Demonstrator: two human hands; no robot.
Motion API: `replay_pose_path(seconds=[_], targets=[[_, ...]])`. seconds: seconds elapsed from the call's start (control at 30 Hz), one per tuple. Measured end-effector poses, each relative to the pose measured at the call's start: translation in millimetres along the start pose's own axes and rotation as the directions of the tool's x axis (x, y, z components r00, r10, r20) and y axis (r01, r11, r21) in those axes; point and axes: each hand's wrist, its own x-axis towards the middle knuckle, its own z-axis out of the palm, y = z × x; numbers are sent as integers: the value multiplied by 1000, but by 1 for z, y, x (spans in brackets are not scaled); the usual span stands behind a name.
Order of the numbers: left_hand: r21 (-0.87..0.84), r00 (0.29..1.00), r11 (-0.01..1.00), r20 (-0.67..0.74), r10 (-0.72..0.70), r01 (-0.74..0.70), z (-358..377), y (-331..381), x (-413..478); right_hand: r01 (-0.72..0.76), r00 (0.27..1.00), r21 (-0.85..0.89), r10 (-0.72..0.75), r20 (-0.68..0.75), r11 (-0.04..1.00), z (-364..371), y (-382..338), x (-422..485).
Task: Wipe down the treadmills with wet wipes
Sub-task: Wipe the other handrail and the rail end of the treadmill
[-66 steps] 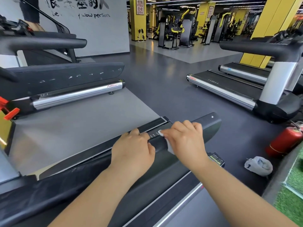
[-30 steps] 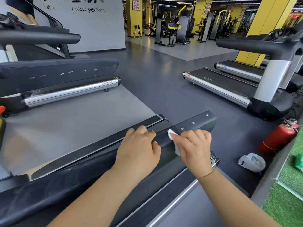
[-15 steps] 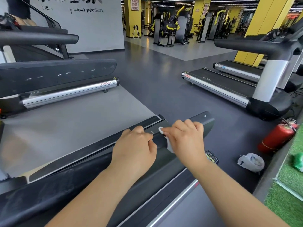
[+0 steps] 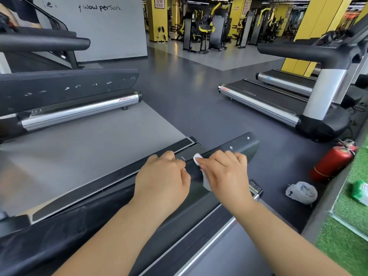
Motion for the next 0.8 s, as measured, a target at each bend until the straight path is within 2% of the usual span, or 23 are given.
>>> replay_pose_path(seconds=[0.17,0.23,0.3,0.37,0.47,0.53,0.6,0.7,0.8], targets=[[-87,992,996,-124,13,-24,9,-4,-1,-26,999,9,26,-21,1000,2,26,-4],[-43,984,998,-172,46,-55,10,-6,-1,-88,996,-30,89,10,996,1,38,-3],[-32,990,998,-135,46,-51,8,-4,-2,-183,982,-65,186,30,981,-2,47,-1],[-27,994,1000,-109,10,-12,5,-3,-1,-261,965,-23,262,18,965,-7,45,0],[-35,992,998,-120,43,-48,7,-6,5,-174,985,75,174,8,982,-7,19,-2],[-91,989,993,-137,61,-74,5,-1,7,-66,998,52,67,-16,996,-1,9,-9],[-126,988,987,-131,80,-97,13,6,11,-22,998,32,24,-57,999,5,16,-13],[-39,962,990,-243,122,-135,27,12,15,34,997,-2,-34,-73,999,5,38,-14],[38,955,993,-273,117,-111,32,12,13,16,998,-115,-22,-53,993,2,62,-11]])
